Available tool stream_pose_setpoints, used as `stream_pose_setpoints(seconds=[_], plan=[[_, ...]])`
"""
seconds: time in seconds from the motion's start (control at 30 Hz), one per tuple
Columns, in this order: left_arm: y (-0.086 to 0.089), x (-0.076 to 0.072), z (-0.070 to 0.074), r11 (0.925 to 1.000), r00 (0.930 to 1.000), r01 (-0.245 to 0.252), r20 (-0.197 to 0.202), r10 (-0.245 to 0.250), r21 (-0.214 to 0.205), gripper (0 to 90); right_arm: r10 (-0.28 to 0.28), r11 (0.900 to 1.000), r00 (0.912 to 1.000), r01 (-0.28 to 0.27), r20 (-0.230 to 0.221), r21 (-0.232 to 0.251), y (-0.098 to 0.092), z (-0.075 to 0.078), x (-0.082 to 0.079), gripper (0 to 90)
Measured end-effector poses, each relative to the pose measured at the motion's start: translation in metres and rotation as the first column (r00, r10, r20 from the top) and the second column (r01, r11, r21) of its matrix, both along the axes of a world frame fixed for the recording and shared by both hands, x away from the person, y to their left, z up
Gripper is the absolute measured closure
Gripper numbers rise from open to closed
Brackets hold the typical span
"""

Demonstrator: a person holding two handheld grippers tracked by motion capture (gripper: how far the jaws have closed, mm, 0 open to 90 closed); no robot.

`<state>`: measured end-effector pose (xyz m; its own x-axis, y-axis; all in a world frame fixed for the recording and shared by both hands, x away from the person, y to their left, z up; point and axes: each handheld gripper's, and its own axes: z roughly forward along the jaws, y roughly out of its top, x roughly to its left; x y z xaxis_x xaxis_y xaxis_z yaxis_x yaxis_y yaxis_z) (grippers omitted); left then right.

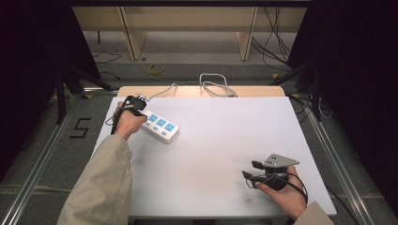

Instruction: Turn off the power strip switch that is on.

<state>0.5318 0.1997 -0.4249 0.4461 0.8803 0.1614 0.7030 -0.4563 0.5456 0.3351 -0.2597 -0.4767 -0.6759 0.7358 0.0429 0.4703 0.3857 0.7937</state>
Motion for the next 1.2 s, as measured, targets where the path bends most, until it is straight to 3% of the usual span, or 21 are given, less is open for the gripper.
stream_pose_setpoints(seconds=[1.2], plan=[[-0.009,0.011,-0.014,0.9999,0.9987,0.003,-0.051,-0.002,0.017,89.8,0.003,1.0000,1.0000,-0.003,-0.001,-0.001,-0.001,0.000,0.000,43.3]])
